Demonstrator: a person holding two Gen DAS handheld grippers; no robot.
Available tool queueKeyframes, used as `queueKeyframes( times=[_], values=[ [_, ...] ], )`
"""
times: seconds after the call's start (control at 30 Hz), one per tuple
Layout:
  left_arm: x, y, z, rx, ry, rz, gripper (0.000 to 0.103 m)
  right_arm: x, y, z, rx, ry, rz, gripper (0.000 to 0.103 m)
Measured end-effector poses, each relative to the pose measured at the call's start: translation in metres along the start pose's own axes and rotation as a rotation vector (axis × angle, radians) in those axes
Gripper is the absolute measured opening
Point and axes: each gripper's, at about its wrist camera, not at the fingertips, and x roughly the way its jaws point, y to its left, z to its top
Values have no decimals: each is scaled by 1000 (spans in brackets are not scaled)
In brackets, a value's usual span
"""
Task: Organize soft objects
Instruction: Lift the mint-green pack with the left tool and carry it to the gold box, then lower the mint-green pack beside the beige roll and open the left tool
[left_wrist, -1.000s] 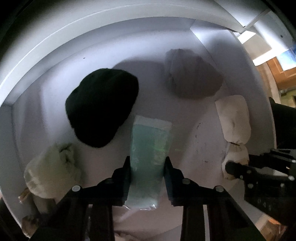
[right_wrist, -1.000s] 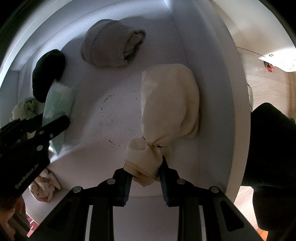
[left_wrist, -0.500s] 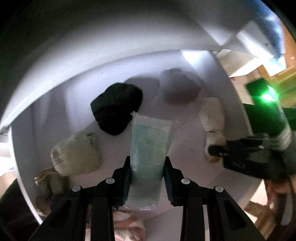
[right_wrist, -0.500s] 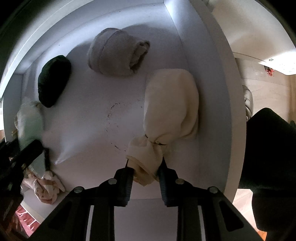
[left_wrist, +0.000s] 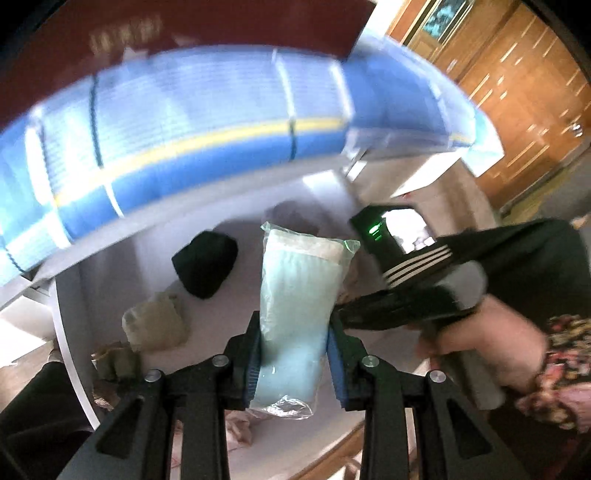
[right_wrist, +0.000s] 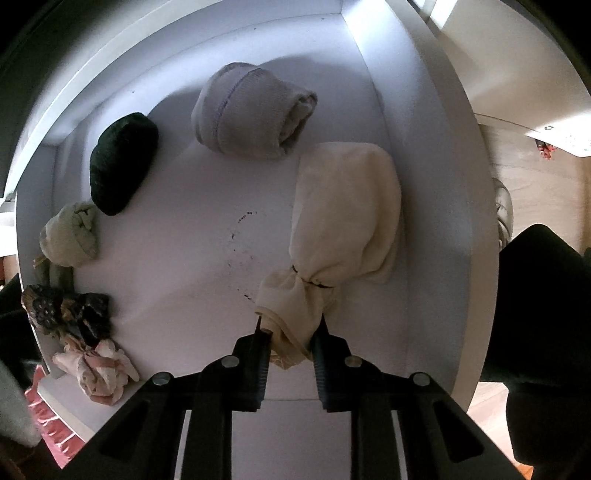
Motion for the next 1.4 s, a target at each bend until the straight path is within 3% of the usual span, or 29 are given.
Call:
queueKeyframes(
  times=[0.33, 0.63, 0.93, 1.4],
  values=[
    [-84, -18, 32, 22, -167, -52, 32, -6, -6, 5, 7, -6, 10, 19],
    [-145, -4, 99, -9, -305, -24, 32, -13, -9, 5, 10, -18, 35, 19],
    [-134, 39, 162, -129, -275, 72, 32, -23, -19, 6, 26, -21, 64, 19],
    [-85, 90, 219, -270, -164, 189, 32, -41, -29, 7, 42, -23, 132, 19]
  ],
)
